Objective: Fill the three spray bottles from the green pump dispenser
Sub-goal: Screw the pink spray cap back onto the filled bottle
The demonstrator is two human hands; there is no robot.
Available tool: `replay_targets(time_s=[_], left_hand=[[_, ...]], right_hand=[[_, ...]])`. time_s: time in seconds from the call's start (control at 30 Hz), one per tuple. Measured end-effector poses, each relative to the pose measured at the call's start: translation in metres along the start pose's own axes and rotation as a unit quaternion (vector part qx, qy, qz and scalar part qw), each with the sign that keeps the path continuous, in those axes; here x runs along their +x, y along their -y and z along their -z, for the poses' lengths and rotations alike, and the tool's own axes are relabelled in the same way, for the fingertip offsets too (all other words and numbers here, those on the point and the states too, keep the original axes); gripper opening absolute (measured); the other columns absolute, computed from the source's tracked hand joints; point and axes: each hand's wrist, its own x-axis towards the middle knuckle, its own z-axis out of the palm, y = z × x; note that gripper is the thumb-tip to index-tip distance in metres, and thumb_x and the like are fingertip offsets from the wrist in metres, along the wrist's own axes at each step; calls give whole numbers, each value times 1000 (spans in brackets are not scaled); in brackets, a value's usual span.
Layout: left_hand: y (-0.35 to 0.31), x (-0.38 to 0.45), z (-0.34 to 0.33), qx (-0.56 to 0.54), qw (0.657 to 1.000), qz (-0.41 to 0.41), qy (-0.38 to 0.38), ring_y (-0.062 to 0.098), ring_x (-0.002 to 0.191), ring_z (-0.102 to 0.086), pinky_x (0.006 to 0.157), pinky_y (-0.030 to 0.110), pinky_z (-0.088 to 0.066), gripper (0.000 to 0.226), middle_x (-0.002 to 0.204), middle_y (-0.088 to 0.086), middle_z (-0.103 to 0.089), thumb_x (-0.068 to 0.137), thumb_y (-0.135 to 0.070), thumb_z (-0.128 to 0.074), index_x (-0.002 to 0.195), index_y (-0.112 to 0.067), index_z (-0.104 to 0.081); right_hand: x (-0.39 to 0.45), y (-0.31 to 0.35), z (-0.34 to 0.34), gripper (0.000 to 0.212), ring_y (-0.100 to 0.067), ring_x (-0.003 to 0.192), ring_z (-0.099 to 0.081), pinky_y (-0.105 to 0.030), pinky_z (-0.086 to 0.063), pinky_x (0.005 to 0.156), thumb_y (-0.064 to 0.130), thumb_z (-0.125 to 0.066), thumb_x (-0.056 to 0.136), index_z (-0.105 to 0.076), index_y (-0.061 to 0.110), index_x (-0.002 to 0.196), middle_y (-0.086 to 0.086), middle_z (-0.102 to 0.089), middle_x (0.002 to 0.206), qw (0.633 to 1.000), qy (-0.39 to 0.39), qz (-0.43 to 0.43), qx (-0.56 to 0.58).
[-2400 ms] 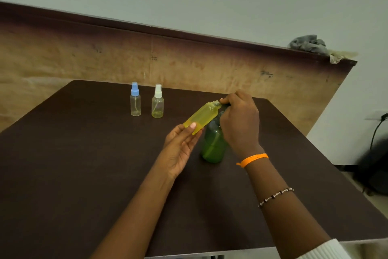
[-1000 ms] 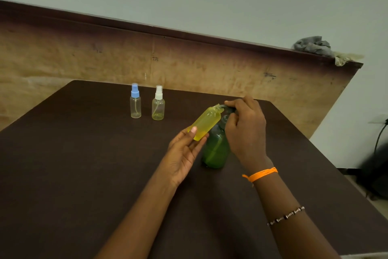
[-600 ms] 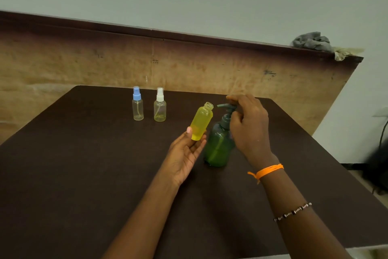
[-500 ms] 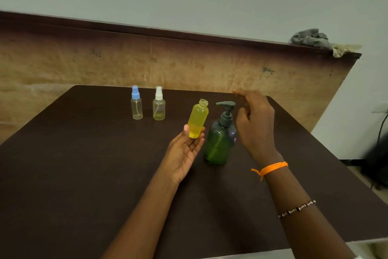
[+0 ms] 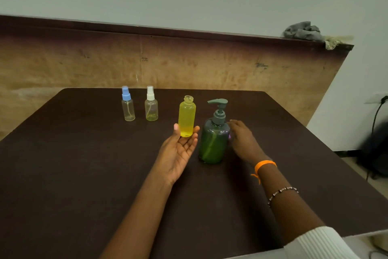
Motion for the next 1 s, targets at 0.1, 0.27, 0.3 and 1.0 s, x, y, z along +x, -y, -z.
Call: replay_targets(time_s=[0.1, 0.27, 0.3, 1.0], left_hand=[[-1, 0, -1, 0, 1000, -1, -2, 12, 78, -69, 70, 20, -56, 31, 87, 11, -73, 96, -31, -40, 101, -6, -58], [-1, 0, -1, -7, 1000, -3, -4, 12, 77, -69, 70, 20, -57, 31, 87, 12, -73, 95, -31, -41, 102, -6, -58], [-1, 0, -2, -9, 1000, -3, -3, 12, 77, -69, 70, 20, -57, 31, 86, 12, -73, 95, -31, -41, 101, -6, -59], [-2, 0, -3, 5, 1000, -18, -11, 11, 75, -70, 70, 20, -57, 28, 86, 11, -73, 94, -27, -45, 100, -4, -61]], right_hand=[[3, -5, -14, 32, -35, 119, -45, -39, -39, 98, 6, -44, 96, -51, 2, 127, -16, -41, 136, 1000, 14, -6, -24], [-4, -9, -16, 8, -20, 83, -49, -28, -35, 68, 9, -59, 88, -52, 9, 93, -7, -48, 101, 995, -83, -27, -37], [-5, -12, -15, 11, -18, 82, -49, -26, -35, 67, 8, -62, 86, -52, 11, 91, -5, -48, 99, 995, -86, -35, -29], [-9, 85, 111, 42, -1, 88, -62, -13, -49, 75, -10, -68, 74, -63, 30, 86, 12, -65, 92, 927, -196, 168, 271]])
